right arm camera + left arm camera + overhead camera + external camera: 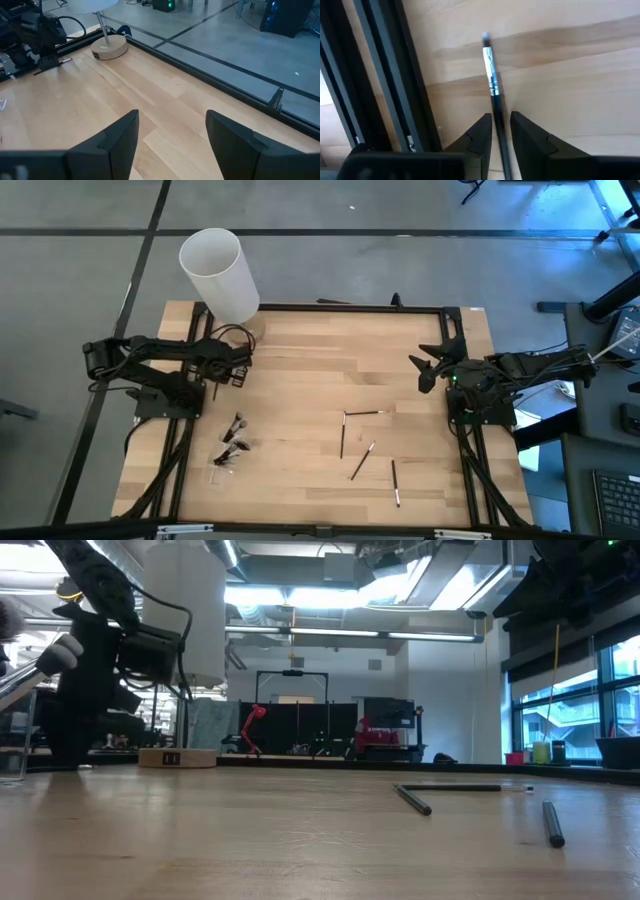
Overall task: Put items in baskets/containers
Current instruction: Put the black eyeshadow brush into the transparent organizer
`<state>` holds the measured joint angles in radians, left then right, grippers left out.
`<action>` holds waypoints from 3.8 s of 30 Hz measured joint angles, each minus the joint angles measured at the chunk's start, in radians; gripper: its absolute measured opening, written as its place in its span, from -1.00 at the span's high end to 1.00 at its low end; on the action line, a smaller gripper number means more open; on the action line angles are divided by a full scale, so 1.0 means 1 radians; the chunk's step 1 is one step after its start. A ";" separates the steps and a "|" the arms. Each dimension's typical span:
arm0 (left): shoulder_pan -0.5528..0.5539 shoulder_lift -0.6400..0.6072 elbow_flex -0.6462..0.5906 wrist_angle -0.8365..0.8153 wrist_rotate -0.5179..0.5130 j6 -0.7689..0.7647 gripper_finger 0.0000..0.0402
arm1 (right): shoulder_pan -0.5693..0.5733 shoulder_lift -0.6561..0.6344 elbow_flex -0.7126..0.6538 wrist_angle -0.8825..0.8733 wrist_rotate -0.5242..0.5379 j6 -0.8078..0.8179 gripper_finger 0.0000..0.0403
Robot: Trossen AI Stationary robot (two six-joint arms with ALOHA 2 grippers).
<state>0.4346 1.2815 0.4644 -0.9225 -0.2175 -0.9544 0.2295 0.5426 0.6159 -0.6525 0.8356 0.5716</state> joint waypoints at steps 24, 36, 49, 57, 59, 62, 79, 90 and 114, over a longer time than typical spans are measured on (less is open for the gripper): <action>-0.136 0.006 0.132 -0.018 0.134 -0.027 0.90 | 0.000 0.000 0.000 0.001 0.000 0.000 -0.14; -0.482 0.003 0.427 -0.027 0.061 -0.003 0.91 | 0.000 0.000 0.000 0.004 0.000 0.016 -0.14; -0.909 0.002 0.672 -0.030 -0.211 0.077 0.90 | 0.000 0.004 0.000 0.004 0.000 0.038 -0.14; -1.210 0.002 0.670 -0.030 -0.329 -0.041 0.90 | 0.000 0.031 0.000 0.004 -0.002 0.066 -0.14; -1.283 0.002 0.669 -0.020 -0.391 -0.096 0.90 | 0.000 0.038 0.000 0.005 -0.002 0.076 -0.14; -1.392 0.002 0.669 -0.010 -0.473 -0.175 0.90 | 0.000 0.047 0.000 0.005 -0.002 0.079 -0.14; -1.710 0.307 0.669 -0.034 -0.666 -0.517 0.90 | 0.000 0.053 0.000 0.039 -0.026 0.082 -0.14; -1.760 0.378 0.669 -0.209 -0.600 -0.762 0.90 | 0.000 0.065 0.000 0.054 -0.026 0.079 -0.14; -1.725 0.374 0.676 -0.273 -0.602 -0.872 0.43 | 0.000 0.086 0.000 0.064 -0.027 0.079 -0.14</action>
<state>-1.2899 1.6554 1.1406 -1.1953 -0.8194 -1.8262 0.2295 0.6285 0.6161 -0.5890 0.8089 0.6506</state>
